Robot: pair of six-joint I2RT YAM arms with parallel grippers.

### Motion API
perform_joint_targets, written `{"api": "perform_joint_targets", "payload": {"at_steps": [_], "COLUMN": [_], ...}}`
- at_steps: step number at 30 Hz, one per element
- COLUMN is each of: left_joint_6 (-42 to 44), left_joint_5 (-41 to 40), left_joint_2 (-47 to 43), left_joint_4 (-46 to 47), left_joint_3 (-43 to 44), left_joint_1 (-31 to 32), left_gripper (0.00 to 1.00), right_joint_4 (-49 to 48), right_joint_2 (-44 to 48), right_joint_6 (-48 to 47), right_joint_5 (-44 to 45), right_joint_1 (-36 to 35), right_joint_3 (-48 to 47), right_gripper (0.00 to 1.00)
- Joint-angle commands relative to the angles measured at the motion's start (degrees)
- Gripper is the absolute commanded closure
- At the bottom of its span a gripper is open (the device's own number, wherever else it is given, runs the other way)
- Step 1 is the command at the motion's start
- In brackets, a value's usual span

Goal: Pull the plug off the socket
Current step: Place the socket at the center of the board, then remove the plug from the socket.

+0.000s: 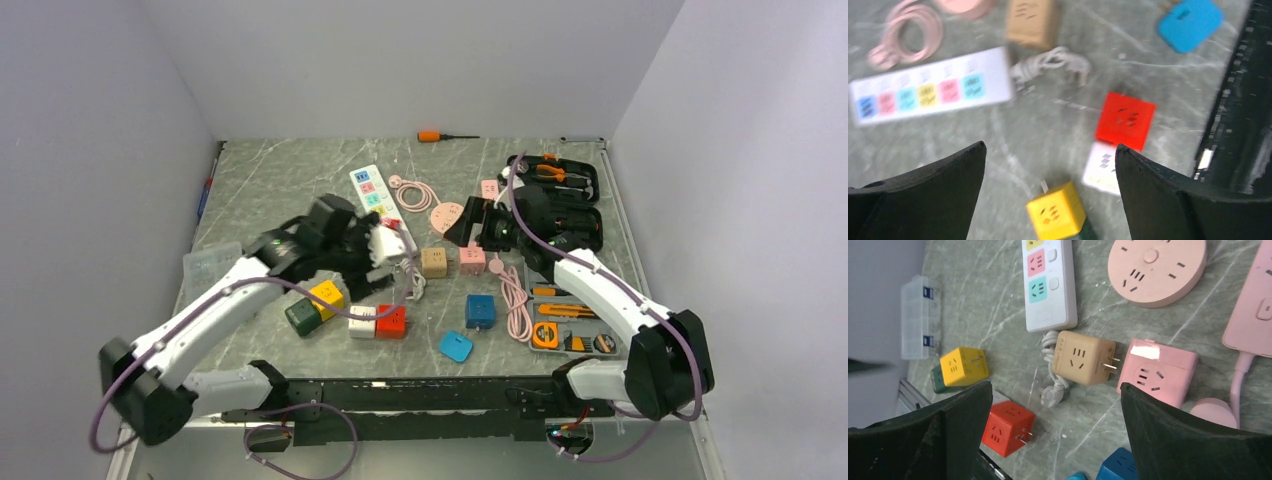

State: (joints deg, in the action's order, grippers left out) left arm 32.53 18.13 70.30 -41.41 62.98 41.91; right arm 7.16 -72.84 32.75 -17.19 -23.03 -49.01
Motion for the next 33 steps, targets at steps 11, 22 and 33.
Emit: {"api": "perform_joint_targets", "payload": {"at_steps": [11,22,33], "left_joint_6": [1.79,9.62,3.52], "left_joint_5": [6.34,18.39,28.69], "left_joint_2": [-17.93,-24.6,-16.0], "left_joint_4": [-10.0,-19.61,-14.39], "left_joint_3": [-5.09,-3.07,0.7], "left_joint_1": [-32.09,-49.75,-66.18], "left_gripper": [0.01,0.01,0.01], "right_joint_4": [8.57,5.98,-10.43], "right_joint_2": [-13.47,-30.67,-37.34], "right_joint_6": [-16.43,-41.48,-54.15], "right_joint_5": [13.25,0.98,-4.56], "right_joint_1": [-23.46,-31.32,-35.82], "right_joint_3": [-19.0,-31.25,-28.57], "right_gripper": [0.0,0.0,0.0]}}
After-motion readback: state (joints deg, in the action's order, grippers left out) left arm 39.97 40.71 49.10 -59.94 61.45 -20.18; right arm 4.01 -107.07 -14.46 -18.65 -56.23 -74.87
